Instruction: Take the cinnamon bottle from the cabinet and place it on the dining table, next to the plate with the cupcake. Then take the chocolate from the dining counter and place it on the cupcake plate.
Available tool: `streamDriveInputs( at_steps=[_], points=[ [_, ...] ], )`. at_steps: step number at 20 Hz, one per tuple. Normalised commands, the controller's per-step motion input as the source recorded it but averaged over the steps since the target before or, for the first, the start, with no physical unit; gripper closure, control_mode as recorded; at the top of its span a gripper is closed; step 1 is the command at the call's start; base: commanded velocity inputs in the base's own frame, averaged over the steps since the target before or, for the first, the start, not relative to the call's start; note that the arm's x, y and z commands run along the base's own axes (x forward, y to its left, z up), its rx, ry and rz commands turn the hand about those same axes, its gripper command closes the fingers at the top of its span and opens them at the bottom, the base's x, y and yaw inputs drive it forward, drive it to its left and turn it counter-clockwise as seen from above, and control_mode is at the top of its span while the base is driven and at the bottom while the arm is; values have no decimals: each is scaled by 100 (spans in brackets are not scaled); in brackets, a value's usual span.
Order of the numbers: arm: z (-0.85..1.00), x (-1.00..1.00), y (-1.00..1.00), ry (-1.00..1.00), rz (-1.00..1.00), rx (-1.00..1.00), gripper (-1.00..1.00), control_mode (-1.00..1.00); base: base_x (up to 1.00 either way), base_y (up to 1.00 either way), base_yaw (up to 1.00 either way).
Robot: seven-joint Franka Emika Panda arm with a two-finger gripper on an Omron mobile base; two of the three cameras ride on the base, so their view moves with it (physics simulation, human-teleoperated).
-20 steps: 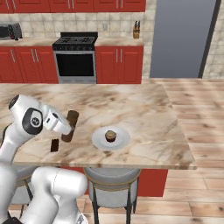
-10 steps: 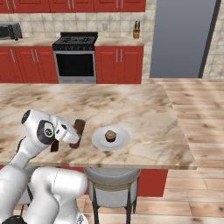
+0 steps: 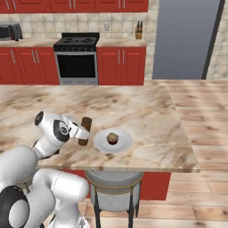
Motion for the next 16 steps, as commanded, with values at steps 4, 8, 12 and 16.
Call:
streamDriveInputs(
  at_steps=[4, 8, 12, 16],
  points=[
    [-34, 40, 0, 1, 12, -12, 100, -100, 0, 0, 0],
    [-52, 9, 14, -6, 4, -14, 100, -100, 0, 0, 0],
    [-50, 1, 15, -18, 0, -7, 100, -100, 0, 0, 0],
    [-20, 6, 2, -18, 0, 0, 100, -100, 0, 0, 0]
  ],
)
